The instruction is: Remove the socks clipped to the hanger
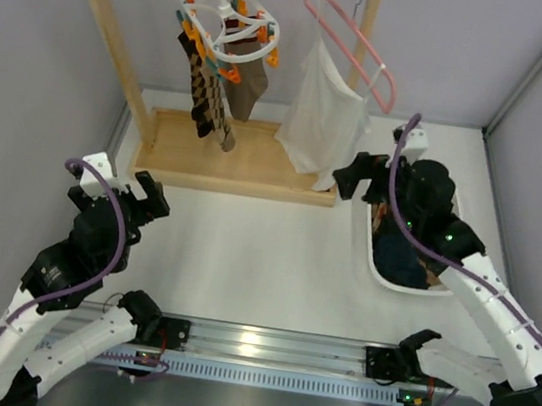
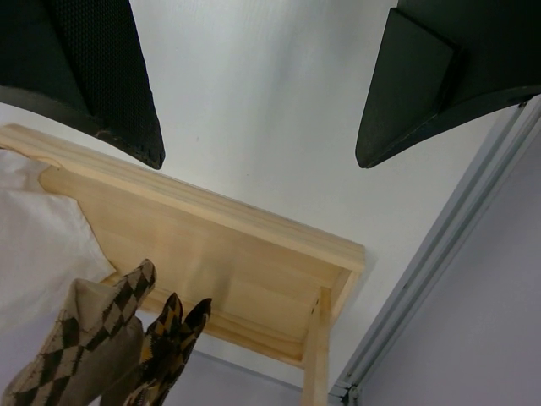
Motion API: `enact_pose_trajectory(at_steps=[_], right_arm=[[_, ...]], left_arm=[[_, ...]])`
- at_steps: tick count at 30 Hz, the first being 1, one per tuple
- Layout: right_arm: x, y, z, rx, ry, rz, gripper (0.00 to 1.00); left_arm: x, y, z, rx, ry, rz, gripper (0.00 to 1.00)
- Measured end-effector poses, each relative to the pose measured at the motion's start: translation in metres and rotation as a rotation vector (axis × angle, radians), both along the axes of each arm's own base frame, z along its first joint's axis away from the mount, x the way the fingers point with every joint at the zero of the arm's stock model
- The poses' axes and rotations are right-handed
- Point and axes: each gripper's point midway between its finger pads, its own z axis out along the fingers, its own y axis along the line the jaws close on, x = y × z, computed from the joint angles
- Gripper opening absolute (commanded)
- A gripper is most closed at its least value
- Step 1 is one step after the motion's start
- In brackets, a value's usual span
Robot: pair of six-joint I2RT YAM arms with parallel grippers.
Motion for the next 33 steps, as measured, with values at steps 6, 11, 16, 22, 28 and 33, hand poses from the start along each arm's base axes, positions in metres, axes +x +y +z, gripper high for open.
enact_pose_trajectory(at_steps=[6, 11, 16, 22, 28, 33], right_arm=[[-0.034, 0.129, -0.007, 0.039, -0.054, 0.308, 0.98], [-0.033, 0.222, -0.022, -0.025, -0.081, 0.357, 0.95], [0.002, 0.28, -0.009, -0.016, -0.143, 0.304, 0.85], [0.044, 0.31, -0.004, -0.033, -0.212, 0.194, 0.6], [0.069, 0.327, -0.024, -0.077, -0.242, 0.14, 0.45], [0.083, 0.336, -0.032, -0.099, -0.271, 0.12, 0.19]], left_arm=[[0.006, 0.016, -0.008, -0.031, 0.01, 0.084, 0.98], [0.01, 0.024, -0.011, -0.047, 0.02, 0.122, 0.98], [0.012, 0.023, -0.013, -0.053, 0.026, 0.116, 0.98], [0.013, 0.019, -0.014, -0.059, 0.026, 0.097, 0.98], [0.013, 0.018, -0.014, -0.061, 0.028, 0.09, 0.98], [0.014, 0.016, -0.015, -0.062, 0.03, 0.08, 0.98]])
